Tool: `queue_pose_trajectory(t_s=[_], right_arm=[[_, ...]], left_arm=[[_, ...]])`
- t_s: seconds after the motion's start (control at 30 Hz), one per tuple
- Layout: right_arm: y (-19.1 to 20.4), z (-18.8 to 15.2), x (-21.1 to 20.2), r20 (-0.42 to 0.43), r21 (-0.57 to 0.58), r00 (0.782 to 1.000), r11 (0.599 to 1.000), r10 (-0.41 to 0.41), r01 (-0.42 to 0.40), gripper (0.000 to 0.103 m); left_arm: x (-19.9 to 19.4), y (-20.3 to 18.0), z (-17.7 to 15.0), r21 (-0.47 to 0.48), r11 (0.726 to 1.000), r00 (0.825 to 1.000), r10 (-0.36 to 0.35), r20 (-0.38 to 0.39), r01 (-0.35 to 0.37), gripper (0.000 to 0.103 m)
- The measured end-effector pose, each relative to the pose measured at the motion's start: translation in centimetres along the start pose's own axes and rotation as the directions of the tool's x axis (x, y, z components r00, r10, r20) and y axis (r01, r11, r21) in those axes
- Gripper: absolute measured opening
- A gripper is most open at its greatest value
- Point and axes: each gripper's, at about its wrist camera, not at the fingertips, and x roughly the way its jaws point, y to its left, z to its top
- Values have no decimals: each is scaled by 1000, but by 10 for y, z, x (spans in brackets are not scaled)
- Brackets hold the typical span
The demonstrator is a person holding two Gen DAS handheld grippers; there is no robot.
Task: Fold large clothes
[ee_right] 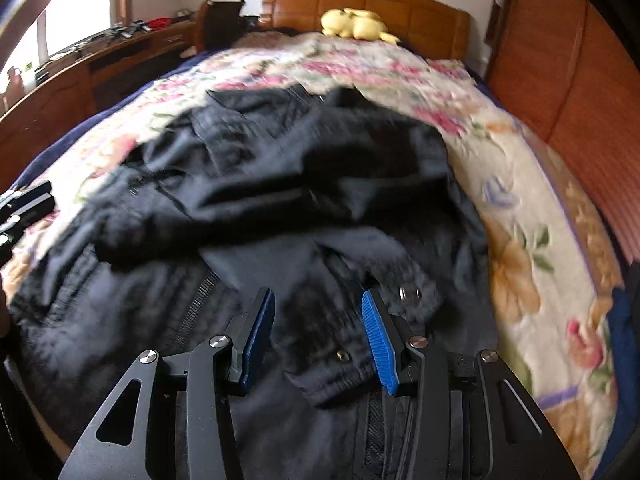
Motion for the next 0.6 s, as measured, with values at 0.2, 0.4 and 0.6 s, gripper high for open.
queue_pose_trajectory(t_s=[0.2, 0.4, 0.6], right_arm=[[-9, -16, 39, -44, 44, 999, 999, -1, 3, 47], [-14, -30, 56, 6, 96, 999, 995, 31, -32, 48], [-11, -36, 57, 38, 106, 999, 994, 35, -38, 48]], left_arm=[[10, -7, -4, 21, 1000, 1000, 8, -26, -8, 40], [19, -11, -7, 42, 999, 998, 25, -63, -23, 40], [15, -5, 11, 5, 1000, 999, 2, -49, -2, 40]])
